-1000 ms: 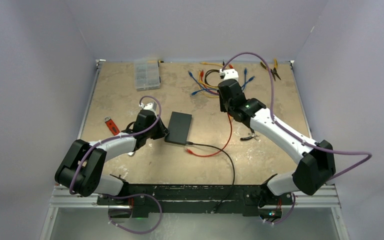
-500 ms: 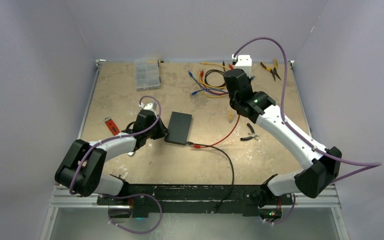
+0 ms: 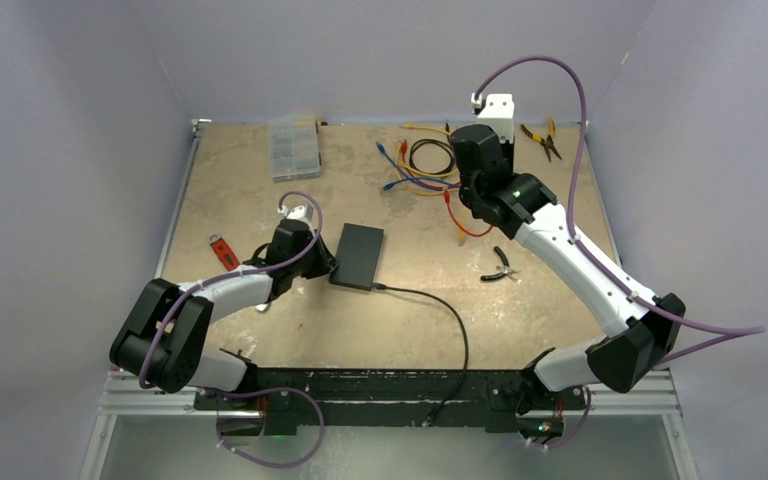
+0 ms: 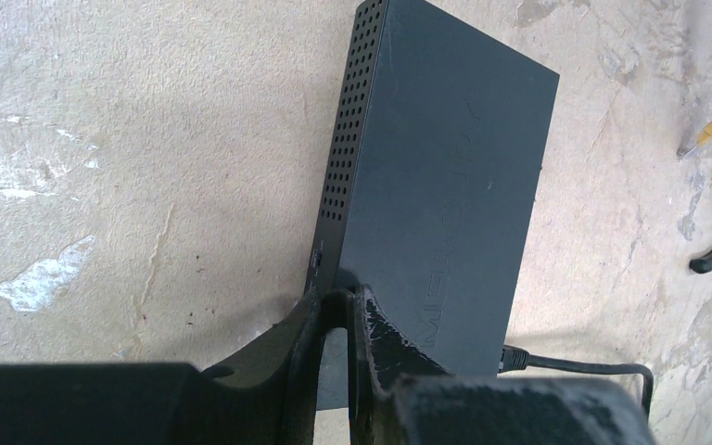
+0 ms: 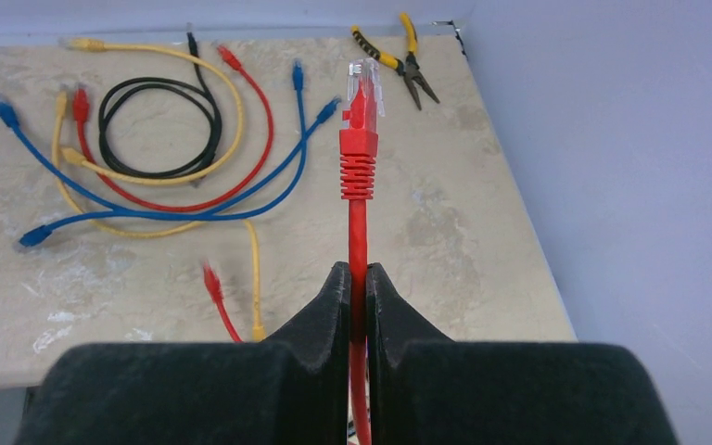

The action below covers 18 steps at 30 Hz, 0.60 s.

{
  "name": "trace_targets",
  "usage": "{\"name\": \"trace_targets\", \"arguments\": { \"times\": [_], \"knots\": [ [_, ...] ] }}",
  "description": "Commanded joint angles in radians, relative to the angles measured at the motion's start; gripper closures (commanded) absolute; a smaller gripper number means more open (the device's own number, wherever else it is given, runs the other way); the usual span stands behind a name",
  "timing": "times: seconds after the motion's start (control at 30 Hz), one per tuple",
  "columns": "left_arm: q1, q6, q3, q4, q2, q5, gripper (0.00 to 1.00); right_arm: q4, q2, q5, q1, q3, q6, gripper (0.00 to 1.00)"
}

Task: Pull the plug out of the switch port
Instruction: Place the connector at the corner of the board.

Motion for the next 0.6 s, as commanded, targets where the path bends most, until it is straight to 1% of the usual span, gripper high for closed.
{"name": "trace_targets", "arguments": {
  "times": [0.0, 0.17, 0.3, 0.57],
  "knots": [
    [-0.005, 0.039, -0.049, -0.172, 0.068, -0.017, 0.90, 0.034, -0.027, -0.077, 0.002, 0.021, -0.003, 1.00],
    [-0.005, 0.041, -0.048, -0.173, 0.067, -0.016, 0.90, 0.100, -0.062, -0.269, 0.002, 0.011, -0.001, 1.00],
    [-0.005, 0.040, -0.048, -0.172, 0.066, -0.015, 0.90, 0.138, -0.060, -0.417, -0.001, 0.021, 0.018, 1.00],
    [-0.005, 0.042, -0.050, -0.170, 0.067, -0.010, 0.90, 0.236, 0.024, -0.613, -0.020, 0.085, 0.068, 1.00]
  ]
}}
